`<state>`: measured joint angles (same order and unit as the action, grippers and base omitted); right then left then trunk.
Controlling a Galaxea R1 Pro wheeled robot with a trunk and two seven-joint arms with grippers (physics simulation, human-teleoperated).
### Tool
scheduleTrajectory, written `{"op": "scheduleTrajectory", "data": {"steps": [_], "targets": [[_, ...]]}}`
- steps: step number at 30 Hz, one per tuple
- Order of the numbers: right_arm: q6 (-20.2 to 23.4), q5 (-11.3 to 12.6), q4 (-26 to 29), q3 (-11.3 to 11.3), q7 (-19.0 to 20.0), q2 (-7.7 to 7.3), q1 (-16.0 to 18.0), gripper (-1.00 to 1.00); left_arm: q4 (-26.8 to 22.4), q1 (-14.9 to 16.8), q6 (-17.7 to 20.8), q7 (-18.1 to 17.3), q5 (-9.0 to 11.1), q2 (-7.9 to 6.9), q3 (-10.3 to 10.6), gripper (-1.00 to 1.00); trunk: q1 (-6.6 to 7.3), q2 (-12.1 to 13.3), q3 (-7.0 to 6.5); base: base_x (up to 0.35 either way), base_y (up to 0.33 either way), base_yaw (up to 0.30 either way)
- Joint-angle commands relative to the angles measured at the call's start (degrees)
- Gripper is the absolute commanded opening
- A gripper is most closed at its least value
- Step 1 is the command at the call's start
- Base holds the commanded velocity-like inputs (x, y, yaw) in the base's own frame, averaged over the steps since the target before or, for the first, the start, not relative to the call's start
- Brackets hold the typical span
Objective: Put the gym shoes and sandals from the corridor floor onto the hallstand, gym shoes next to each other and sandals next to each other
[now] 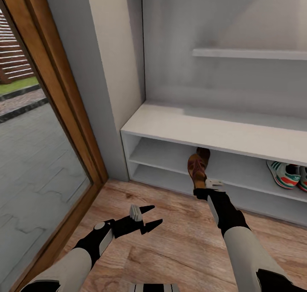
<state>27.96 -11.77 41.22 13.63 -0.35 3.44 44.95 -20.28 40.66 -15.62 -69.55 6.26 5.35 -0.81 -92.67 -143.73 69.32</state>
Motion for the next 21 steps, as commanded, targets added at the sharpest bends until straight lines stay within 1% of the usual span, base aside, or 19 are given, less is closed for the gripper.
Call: {"op": "scheduleTrajectory", "data": {"steps": [1,4,11,18,21], "targets": [[0.3,-0.4,0.1,0.2,0.1,0.07,0.0,-1.0,0.1,0.0,-0.3,-0.2,0.1,0.01,-0.1,1.0,0.01,0.0,0.05,0.009,0.0,0.0],[0.3,-0.4,0.1,0.2,0.1,0.07,0.0,-1.0,0.1,0.0,-0.3,-0.2,0.1,0.01,-0.1,1.0,0.01,0.0,0.05,0.192,0.0,0.0],[0.3,-0.4,0.1,0.2,0.1,0.07,0.0,-1.0,0.1,0.0,-0.3,-0.2,0.1,0.01,-0.1,1.0,0.01,0.0,0.05,0.304,0.0,0.0],[0.3,-0.4,0.1,0.2,0.1,0.07,0.0,-1.0,0.1,0.0,-0.3,-0.2,0.1,0.01,-0.1,1.0,0.01,0.0,0.05,0.052,0.0,0.0],[0.3,-0.4,0.1,0.2,0.1,0.07,0.0,-1.0,0.1,0.0,-0.3,-0.2,0.1,0.01,-0.1,1.0,0.01,0.0,0.05,0.256,0.0,0.0]]}}
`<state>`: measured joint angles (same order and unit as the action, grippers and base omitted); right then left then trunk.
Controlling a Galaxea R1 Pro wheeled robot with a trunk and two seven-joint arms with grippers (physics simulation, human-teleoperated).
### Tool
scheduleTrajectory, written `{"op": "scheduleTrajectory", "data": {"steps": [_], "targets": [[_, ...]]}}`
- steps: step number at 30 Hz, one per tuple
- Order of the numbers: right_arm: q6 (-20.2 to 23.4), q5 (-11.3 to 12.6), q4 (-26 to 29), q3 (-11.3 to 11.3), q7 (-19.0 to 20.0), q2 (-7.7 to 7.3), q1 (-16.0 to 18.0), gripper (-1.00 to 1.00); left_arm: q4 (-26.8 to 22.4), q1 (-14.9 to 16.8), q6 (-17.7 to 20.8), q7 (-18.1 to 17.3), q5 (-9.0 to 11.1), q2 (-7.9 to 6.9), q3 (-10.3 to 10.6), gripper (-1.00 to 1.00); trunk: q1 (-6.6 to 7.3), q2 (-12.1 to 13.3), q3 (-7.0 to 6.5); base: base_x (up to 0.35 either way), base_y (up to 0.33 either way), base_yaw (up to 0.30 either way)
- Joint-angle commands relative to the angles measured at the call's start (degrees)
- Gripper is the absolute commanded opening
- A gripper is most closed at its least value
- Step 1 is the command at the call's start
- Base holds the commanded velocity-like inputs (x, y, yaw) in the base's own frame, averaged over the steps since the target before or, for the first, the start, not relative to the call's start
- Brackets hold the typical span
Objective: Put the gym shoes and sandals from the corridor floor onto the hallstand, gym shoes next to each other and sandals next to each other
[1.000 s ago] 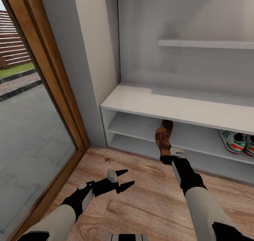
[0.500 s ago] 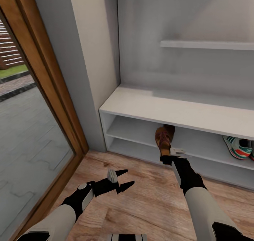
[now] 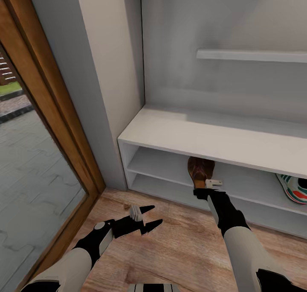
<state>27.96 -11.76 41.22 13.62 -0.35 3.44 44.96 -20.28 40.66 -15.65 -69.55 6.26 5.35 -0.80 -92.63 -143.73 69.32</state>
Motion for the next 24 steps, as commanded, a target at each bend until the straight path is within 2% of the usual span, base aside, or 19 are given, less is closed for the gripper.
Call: {"op": "scheduleTrajectory", "data": {"steps": [1,9,20,24], "targets": [[0.3,-0.4,0.1,0.2,0.1,0.07,0.0,-1.0,0.1,0.0,-0.3,-0.2,0.1,0.01,-0.1,1.0,-0.02,0.0,0.05,0.317,0.0,0.0],[0.3,-0.4,0.1,0.2,0.1,0.07,0.0,-1.0,0.1,0.0,-0.3,-0.2,0.1,0.01,-0.1,1.0,-0.02,0.0,0.05,0.301,0.0,0.0],[0.3,-0.4,0.1,0.2,0.1,0.07,0.0,-1.0,0.1,0.0,-0.3,-0.2,0.1,0.01,-0.1,1.0,-0.02,0.0,0.05,0.042,0.002,0.0],[0.3,-0.4,0.1,0.2,0.1,0.07,0.0,-1.0,0.1,0.0,-0.3,-0.2,0.1,0.01,-0.1,1.0,-0.02,0.0,0.05,0.215,0.086,0.0]]}}
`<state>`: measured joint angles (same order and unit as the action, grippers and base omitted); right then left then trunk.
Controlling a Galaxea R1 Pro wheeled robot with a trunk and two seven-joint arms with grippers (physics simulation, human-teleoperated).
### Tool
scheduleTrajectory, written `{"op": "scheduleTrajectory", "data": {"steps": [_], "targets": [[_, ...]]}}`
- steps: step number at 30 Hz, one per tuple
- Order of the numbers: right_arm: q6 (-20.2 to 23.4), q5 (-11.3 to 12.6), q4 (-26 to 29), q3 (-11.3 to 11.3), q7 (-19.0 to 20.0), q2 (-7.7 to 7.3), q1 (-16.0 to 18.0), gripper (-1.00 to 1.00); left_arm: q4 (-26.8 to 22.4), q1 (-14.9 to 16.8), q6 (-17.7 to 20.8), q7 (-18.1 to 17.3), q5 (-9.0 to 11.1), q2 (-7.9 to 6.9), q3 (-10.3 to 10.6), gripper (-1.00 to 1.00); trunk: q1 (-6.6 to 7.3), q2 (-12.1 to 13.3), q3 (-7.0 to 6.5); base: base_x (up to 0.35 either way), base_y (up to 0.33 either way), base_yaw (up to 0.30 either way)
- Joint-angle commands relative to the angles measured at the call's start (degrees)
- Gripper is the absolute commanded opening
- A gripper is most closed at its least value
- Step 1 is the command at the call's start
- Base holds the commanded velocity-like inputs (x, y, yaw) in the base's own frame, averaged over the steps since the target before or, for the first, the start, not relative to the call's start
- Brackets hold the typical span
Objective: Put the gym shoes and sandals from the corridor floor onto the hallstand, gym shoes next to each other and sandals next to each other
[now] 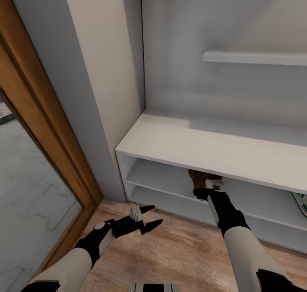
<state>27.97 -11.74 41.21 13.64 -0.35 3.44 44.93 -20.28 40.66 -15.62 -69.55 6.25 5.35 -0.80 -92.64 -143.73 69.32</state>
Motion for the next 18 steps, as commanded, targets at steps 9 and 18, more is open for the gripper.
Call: {"op": "scheduleTrajectory", "data": {"steps": [9,18], "targets": [[0.3,-0.4,0.1,0.2,0.1,0.07,0.0,-1.0,0.1,0.0,-0.3,-0.1,0.1,0.01,-0.1,1.0,-0.02,0.0,0.05,0.078,0.028,0.0],[0.3,-0.4,0.1,0.2,0.1,0.07,0.0,-1.0,0.1,0.0,-0.3,-0.1,0.1,0.4,-0.1,1.0,-0.02,0.0,0.05,0.143,0.0,0.0]]}}
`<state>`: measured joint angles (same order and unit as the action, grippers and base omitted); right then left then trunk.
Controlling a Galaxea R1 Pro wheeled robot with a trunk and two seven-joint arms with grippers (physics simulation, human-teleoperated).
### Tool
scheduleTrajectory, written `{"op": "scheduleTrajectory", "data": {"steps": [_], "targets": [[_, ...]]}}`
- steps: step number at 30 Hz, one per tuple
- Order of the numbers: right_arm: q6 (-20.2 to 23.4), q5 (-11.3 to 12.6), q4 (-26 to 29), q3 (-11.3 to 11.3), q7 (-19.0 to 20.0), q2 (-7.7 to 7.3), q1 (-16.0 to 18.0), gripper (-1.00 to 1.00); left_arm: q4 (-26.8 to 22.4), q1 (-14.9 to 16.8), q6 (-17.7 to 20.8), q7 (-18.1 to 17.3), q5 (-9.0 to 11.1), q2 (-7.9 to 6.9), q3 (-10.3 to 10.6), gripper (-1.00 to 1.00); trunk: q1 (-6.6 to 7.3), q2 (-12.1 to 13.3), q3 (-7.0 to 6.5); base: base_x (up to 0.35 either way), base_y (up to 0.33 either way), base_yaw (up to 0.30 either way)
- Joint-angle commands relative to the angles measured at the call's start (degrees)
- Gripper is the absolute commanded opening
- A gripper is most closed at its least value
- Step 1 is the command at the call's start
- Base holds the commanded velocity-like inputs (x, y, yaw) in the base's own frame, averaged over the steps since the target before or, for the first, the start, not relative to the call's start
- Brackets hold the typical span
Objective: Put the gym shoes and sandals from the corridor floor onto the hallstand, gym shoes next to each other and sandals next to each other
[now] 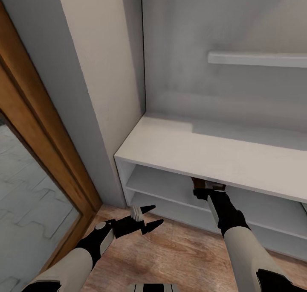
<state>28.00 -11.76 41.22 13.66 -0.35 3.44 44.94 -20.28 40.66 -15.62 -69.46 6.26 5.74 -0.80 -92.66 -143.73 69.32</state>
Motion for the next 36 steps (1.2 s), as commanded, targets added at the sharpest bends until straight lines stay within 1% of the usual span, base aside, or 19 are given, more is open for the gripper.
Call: {"op": "scheduleTrajectory", "data": {"steps": [1,19,20,36], "targets": [[0.3,-0.4,0.1,0.2,0.1,0.07,0.0,-1.0,0.1,0.0,-0.3,-0.2,0.1,0.02,-0.1,1.0,0.01,0.0,0.05,0.019,0.0,0.0],[0.3,-0.4,0.1,0.2,0.1,0.07,0.0,-1.0,0.1,0.0,-0.3,-0.1,0.1,0.06,-0.1,1.0,0.01,0.0,0.05,0.002,0.0,0.0],[0.3,-0.4,0.1,0.2,0.1,0.07,0.0,1.0,0.1,0.0,-0.3,-0.1,0.1,0.06,-0.1,1.0,0.01,0.0,0.05,0.0,0.0,0.0],[0.3,-0.3,0.1,0.2,0.1,0.07,0.0,1.0,0.1,0.0,-0.3,-0.1,0.1,0.06,-0.1,1.0,0.01,0.0,0.05,0.0,0.0,0.0]]}}
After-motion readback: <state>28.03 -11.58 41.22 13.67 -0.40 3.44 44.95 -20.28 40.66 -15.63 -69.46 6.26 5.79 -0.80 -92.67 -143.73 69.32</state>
